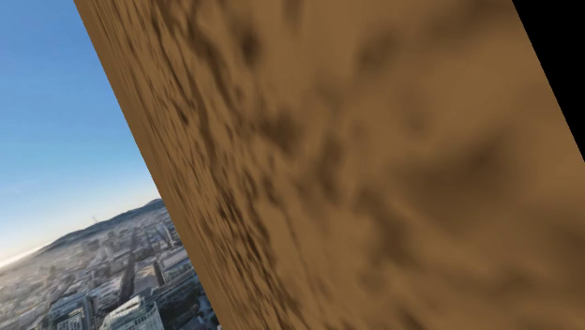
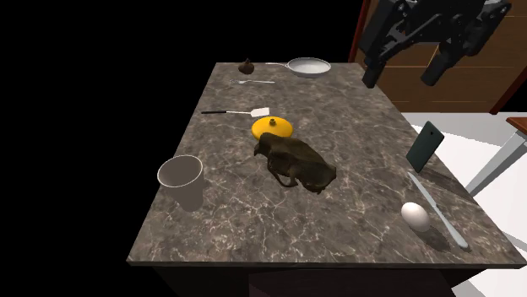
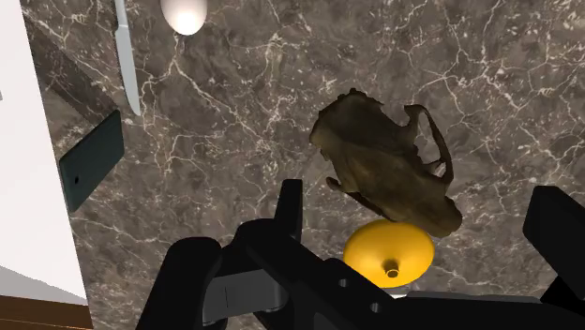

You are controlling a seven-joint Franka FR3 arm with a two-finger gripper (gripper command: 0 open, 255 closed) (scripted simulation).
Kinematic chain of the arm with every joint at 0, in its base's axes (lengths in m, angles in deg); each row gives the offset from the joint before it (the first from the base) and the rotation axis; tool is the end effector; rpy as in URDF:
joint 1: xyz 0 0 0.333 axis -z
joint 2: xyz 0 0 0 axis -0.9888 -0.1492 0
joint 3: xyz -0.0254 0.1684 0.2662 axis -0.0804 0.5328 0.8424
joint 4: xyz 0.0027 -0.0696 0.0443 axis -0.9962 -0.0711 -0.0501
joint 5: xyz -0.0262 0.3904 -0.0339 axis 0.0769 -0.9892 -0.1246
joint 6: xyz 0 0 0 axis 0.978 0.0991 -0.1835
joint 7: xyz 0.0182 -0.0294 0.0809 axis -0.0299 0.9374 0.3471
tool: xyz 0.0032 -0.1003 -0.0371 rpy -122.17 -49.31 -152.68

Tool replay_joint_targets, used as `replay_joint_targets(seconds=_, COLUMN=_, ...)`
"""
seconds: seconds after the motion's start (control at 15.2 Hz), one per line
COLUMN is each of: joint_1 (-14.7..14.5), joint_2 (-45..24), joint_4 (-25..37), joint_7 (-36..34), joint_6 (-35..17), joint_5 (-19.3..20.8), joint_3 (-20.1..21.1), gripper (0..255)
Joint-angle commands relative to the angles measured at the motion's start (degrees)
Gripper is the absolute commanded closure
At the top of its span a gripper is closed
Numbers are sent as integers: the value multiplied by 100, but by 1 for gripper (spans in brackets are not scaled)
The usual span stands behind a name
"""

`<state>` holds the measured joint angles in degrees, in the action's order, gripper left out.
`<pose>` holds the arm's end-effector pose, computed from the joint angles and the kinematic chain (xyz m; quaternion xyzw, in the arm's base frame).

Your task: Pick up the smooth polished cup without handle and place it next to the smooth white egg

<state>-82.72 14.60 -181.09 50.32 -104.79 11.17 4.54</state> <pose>0.2982 0.0052 0.6395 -0.9968 -0.0332 -0.0689 0.0245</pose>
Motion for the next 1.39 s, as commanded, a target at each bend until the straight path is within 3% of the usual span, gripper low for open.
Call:
replay_joint_targets(seconds=0.0, joint_1=0, joint_2=0, joint_4=0, joint_7=0, joint_6=0, joint_5=0, joint_3=0, gripper=0)
replay_joint_targets(seconds=0.66, joint_1=-290, joint_2=-464, joint_4=-756, joint_7=-1172, joint_6=-1234, joint_5=-728, joint_3=1076, gripper=0)
replay_joint_targets(seconds=1.32, joint_1=-483, joint_2=-1721, joint_4=-776, joint_7=-2335, joint_6=-2611, joint_5=-1199, joint_3=2223, gripper=0)
